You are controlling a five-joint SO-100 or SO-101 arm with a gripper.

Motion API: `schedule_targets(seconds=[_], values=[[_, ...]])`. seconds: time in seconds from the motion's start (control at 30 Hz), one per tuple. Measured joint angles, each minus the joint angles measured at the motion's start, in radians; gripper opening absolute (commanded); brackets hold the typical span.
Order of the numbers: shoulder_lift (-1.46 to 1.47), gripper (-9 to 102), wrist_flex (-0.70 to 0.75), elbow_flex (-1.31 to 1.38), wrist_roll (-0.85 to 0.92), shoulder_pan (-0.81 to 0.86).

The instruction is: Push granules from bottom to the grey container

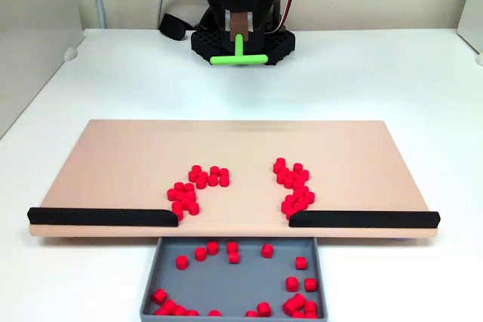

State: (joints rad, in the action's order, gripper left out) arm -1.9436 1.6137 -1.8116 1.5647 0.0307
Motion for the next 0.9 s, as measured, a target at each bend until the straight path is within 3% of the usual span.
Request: schedule_targets(seconds=[0.9], values=[[0.037, 0, 0.0, 0.0, 0.003, -0.026]])
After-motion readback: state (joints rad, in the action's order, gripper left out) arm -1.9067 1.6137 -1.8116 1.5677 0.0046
